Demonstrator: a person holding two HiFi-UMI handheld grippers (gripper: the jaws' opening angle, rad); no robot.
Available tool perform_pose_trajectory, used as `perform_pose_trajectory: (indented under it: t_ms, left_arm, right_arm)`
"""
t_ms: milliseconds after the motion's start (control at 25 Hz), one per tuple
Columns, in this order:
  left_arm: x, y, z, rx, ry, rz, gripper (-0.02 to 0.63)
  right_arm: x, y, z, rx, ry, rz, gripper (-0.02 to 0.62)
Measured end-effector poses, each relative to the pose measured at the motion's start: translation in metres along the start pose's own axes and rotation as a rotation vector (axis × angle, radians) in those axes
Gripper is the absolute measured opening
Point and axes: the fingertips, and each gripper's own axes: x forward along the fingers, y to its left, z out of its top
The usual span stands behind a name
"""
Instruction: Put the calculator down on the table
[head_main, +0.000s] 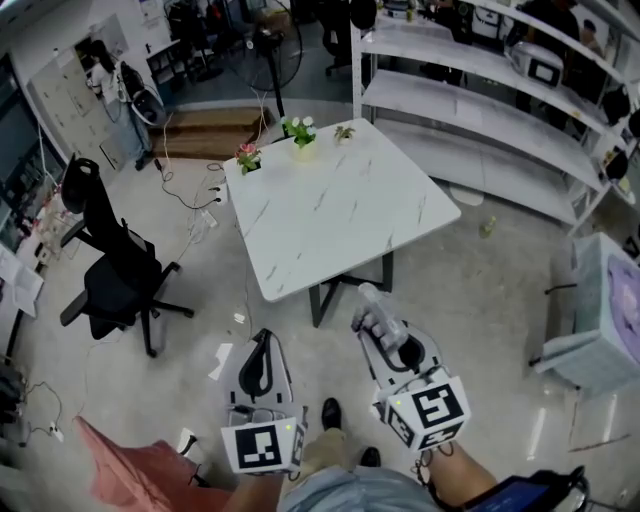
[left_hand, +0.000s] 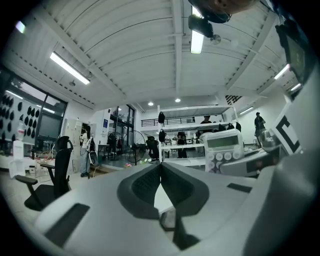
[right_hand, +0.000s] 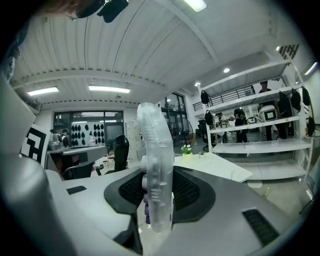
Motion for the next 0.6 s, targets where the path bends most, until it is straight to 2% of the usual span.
perform_pose_trajectory:
  t_ms: [280,440,600]
  left_arm:
    - [0.069,0.055,0.013,-0.007,-0.022,-0.012,0.008]
    - [0.098,0.072,0.027,-0.003,-0.051,-0.046,0.008]
    - [0.12,0.082,0.02,-0.009,-0.042,-0.068,0.008]
  right_arm:
    - [0.082,0.006,0.032,-0.004,-0.02,0.003,0.146]
    - [0.11,0.005,0.05,-0.005,-0.056,-0.015,0.146]
    - [0.128,-0.001,0.055,-0.001,-0.068,-0.039,0.144]
